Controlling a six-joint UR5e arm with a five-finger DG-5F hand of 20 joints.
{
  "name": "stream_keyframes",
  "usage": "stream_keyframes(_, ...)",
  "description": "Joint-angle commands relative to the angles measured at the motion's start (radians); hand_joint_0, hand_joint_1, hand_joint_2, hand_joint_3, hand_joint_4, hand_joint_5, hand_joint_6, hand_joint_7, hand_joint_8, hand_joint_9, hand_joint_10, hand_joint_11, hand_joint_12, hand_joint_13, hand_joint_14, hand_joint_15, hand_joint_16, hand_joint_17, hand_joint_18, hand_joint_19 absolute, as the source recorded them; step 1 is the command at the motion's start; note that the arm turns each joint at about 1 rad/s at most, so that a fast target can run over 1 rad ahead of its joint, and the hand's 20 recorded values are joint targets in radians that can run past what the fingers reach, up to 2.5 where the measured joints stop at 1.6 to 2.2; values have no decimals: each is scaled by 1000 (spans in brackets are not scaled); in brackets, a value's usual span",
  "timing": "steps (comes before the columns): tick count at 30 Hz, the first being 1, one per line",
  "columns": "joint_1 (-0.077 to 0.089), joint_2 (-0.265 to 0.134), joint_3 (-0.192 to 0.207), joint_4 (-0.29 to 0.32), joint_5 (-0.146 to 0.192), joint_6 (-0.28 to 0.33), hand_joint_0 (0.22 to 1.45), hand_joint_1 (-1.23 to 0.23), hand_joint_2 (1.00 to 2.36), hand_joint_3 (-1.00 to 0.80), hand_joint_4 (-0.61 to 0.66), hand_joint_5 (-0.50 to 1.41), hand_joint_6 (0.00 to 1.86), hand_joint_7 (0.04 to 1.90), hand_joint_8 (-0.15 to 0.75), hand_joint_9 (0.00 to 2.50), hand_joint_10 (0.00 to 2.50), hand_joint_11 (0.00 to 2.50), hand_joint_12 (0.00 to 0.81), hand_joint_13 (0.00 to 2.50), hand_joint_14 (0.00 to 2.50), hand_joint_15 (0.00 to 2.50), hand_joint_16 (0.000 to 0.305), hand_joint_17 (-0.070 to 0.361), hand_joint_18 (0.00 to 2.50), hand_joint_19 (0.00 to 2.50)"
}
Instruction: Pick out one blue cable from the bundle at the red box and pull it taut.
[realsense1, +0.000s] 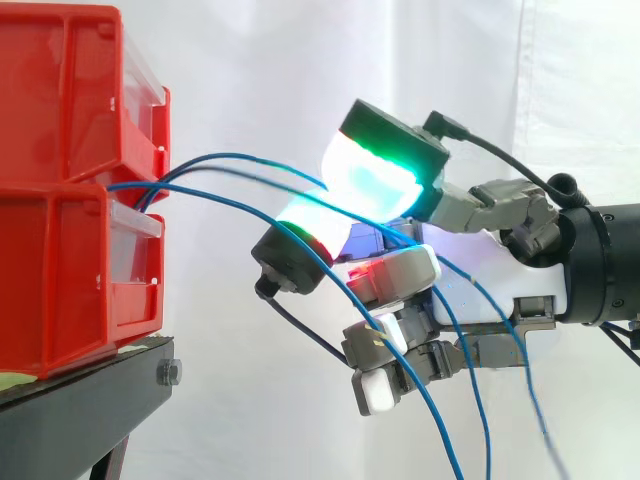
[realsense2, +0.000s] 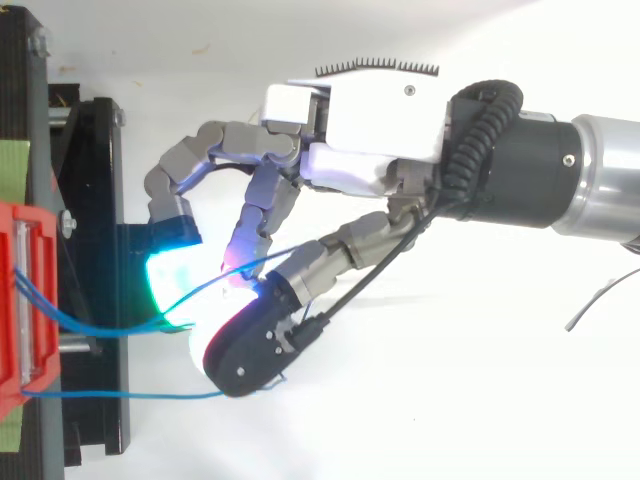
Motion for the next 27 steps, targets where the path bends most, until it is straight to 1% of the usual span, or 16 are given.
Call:
stream_keyframes(1,0,2,0,0,0,0,540,-987,1000,-500,-75,-78,940,1069,250,1305,37,1193,368,1064,29,767,46,103,936,570)
stream_keyframes(3,0,0,0,0,0,0,491,-965,1000,-500,-57,-74,938,1035,272,1312,35,1182,380,1070,28,763,49,110,958,561)
stream_keyframes(6,0,0,0,2,0,-5,461,-941,1000,-500,-46,-71,937,996,277,1317,34,1162,393,1076,25,755,52,116,972,560)
stream_keyframes(10,0,0,0,3,0,-11,455,-940,1000,-500,-40,-71,926,1004,282,1303,35,1164,399,1069,26,743,52,118,963,550)
stream_keyframes(13,0,0,0,5,0,-11,541,-912,1000,-500,-31,-77,919,1041,260,1279,37,1173,371,1040,28,750,47,106,916,573)
stream_keyframes(14,0,0,0,5,0,-11,602,-877,1000,-500,-41,-79,913,1122,255,1289,37,1170,359,1036,28,750,45,101,902,585)
stream_keyframes(19,0,0,0,5,0,-11,675,-919,1000,-489,-35,-77,917,1154,256,1323,37,1174,360,1059,29,752,44,100,913,603)
stream_keyframes(20,2,2,0,5,0,-11,706,-935,1006,-427,-49,-78,918,1182,251,1326,39,1196,360,1060,28,756,44,100,916,594)
stream_keyframes(21,2,0,0,5,0,-11,726,-945,1007,-419,-69,-80,923,1188,254,1326,37,1184,361,1058,28,749,45,100,917,584)
stream_keyframes(23,2,0,0,5,0,-11,758,-963,1005,-442,-97,-86,933,1179,241,1285,38,1178,361,1046,29,746,44,100,908,572)
stream_keyframes(25,2,2,0,5,0,-11,790,-998,1003,-469,-154,-87,934,1225,229,1283,38,1173,354,1026,27,741,44,100,886,553)
stream_keyframes(26,2,0,0,5,0,-11,802,-1002,1000,-498,-216,-81,937,1259,216,1315,39,1177,342,995,26,722,44,99,863,515)
stream_keyframes(27,2,0,0,5,0,-11,811,-1001,1000,-500,-234,-79,936,1281,216,1307,38,1156,342,937,27,675,44,98,841,486)
